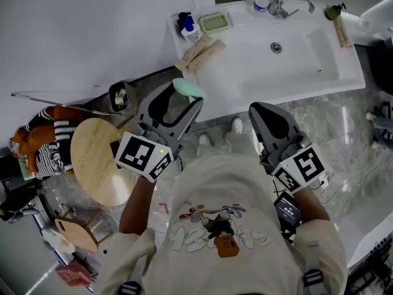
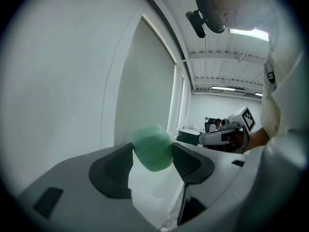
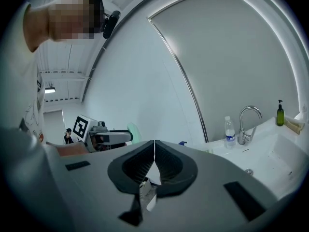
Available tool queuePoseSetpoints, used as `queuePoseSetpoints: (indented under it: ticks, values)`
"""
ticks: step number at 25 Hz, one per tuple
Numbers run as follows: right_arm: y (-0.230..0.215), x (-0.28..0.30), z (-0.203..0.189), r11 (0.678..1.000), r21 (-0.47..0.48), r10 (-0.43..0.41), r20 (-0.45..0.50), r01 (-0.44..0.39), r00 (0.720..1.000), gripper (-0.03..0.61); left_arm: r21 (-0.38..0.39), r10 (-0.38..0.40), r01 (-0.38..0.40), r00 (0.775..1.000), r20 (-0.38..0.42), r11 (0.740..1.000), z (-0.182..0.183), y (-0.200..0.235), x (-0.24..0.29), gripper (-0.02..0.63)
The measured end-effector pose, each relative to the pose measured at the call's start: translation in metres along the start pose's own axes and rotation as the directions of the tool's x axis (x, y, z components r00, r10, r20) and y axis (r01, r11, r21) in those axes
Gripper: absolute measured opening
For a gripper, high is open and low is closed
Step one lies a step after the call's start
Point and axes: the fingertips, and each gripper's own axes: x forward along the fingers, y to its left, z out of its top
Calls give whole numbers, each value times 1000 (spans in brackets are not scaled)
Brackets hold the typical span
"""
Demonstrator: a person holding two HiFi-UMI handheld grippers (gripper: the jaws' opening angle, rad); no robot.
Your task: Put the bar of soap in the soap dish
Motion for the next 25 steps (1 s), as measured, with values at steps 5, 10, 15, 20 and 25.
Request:
queuePoseSetpoints:
  ticks: [5,10,15,20,25]
  values:
    - [-22,1,7,1000,6,-3,17,3,1000,8,-10,16,-16,1000,-5,1000,5,5,29,273]
    - [-41,7,14,1000,5,4,28,-4,1000,8,-40,81,-82,997,-17,996,4,19,54,273]
    - [-63,13,16,1000,-6,19,16,-19,1000,8,-50,107,-109,994,-26,993,6,27,78,273]
    - [-80,20,14,999,-20,43,2,-43,999,8,-44,135,-137,989,-55,990,3,31,99,273]
    - [-97,28,14,998,-18,64,-13,-64,998,8,-47,172,-177,981,-92,983,0,42,122,273]
